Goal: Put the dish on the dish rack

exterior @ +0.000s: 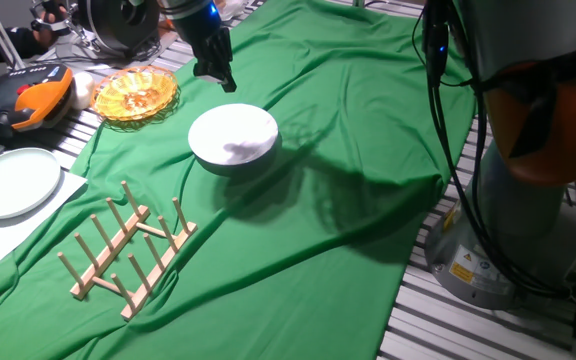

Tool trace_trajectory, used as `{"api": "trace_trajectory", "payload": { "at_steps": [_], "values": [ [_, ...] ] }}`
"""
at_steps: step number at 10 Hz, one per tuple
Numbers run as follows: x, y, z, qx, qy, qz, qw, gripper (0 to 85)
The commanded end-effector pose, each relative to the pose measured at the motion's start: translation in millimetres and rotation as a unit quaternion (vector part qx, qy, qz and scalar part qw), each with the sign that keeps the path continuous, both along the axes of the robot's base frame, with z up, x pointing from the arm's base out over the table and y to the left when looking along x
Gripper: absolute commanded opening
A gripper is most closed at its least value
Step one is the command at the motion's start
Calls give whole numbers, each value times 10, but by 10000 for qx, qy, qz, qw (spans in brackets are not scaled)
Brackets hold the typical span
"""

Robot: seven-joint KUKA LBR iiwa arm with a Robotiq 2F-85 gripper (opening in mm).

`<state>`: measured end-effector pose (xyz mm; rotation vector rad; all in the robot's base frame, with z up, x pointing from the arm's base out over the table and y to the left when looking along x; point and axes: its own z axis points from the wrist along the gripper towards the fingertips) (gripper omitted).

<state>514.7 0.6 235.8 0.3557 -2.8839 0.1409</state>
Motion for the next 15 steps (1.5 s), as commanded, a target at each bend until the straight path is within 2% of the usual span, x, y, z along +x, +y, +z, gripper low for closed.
{"api": "trace_trajectory", "payload": {
  "at_steps": [1,2,3,4,5,6,8,9,11,12,14,15],
  "values": [
    [-1,0,0,6,0,-6,10000,0],
    [-1,0,0,1,-15,-65,10000,0],
    [-1,0,0,55,-237,-122,9996,0],
    [-1,0,0,262,-430,-169,9986,0],
    [-1,0,0,253,-381,-135,9989,0],
    [-1,0,0,146,-321,-206,9992,0],
    [-1,0,0,-128,-360,-392,9985,0],
    [-1,0,0,-362,-535,-513,9966,0],
    [-1,0,0,-487,-918,-686,9922,0],
    [-1,0,0,-500,-975,-753,9911,0],
    [-1,0,0,-334,-871,-782,9926,0],
    [-1,0,0,-341,-769,-827,9930,0]
  ]
}}
